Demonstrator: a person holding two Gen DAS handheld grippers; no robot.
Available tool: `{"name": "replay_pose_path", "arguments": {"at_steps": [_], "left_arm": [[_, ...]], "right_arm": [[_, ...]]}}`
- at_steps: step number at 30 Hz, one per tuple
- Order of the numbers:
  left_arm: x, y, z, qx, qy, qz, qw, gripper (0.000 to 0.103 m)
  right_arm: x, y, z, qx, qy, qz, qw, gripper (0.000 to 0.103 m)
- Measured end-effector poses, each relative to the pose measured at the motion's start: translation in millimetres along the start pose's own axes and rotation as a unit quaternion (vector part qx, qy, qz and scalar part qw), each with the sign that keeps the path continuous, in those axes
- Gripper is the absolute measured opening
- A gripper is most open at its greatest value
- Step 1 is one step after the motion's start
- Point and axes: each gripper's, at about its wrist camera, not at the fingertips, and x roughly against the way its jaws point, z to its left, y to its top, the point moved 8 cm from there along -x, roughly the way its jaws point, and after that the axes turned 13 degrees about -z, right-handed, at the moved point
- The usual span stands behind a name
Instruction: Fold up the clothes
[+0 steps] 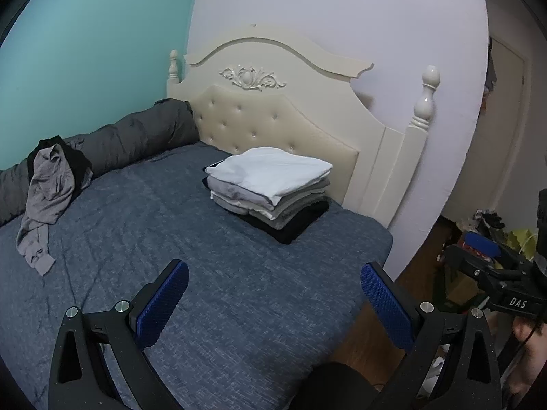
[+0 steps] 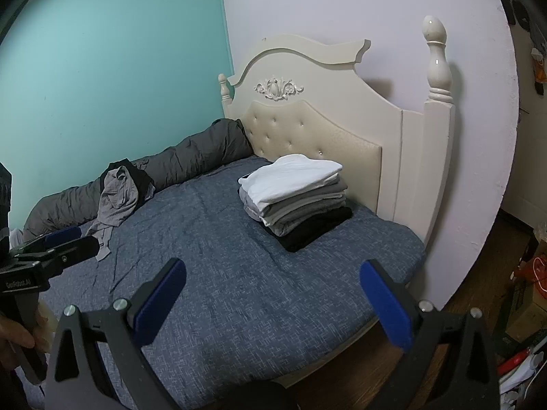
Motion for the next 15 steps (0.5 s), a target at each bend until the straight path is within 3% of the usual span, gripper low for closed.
{"name": "replay_pose_path", "arguments": {"at_steps": [15], "left_arm": [[-0.7,-2.8,2.0,0.003,0.000,0.005,1.0000,0.103]], "right_arm": [[0.2,-2.1,0.3,-0.001,-0.001,0.002,1.000,0.102]]}}
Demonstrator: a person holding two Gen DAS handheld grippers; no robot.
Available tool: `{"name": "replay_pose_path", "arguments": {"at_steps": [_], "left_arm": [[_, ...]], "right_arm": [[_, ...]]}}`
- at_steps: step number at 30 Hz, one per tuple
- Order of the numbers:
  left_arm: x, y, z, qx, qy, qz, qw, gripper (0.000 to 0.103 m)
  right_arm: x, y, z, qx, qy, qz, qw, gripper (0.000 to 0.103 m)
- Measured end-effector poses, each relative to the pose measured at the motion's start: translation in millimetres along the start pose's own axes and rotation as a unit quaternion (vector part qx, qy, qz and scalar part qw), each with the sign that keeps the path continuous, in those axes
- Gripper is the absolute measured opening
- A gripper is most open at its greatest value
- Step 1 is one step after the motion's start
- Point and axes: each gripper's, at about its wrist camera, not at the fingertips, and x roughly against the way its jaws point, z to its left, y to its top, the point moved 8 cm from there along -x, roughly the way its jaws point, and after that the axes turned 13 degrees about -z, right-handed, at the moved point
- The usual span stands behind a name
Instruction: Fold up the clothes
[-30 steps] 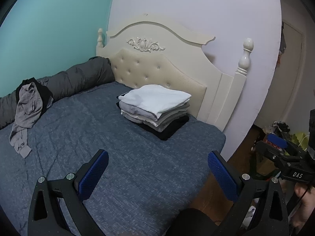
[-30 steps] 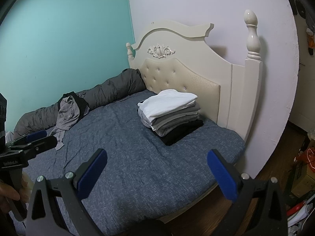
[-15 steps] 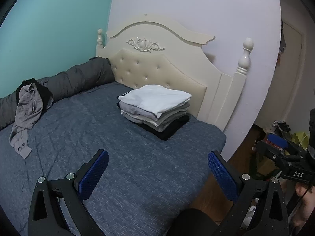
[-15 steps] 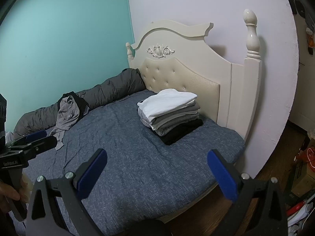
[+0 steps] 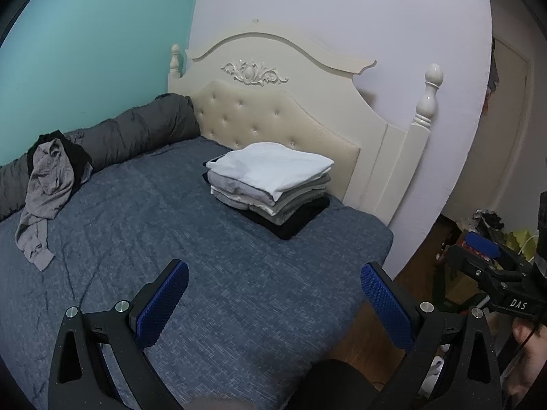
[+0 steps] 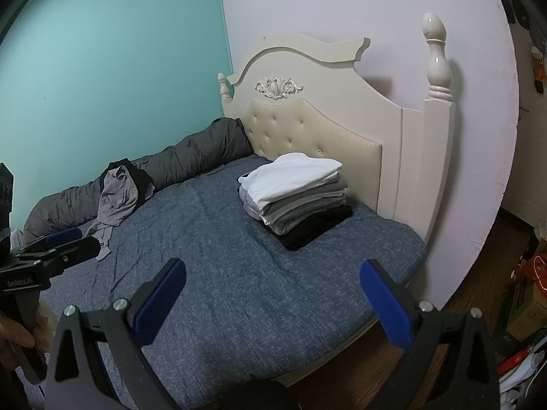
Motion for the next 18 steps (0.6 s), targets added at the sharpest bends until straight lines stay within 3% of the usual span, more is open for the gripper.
{"name": "replay_pose_path", "arguments": {"at_steps": [18], "left_arm": [[1.2,2.2,-2.9,-0.005,0.002,-0.007,1.0000,0.102]], "right_arm": [[0.3,-0.8,-5.0,-0.003,-0.004,0.000,1.000,0.102]]}}
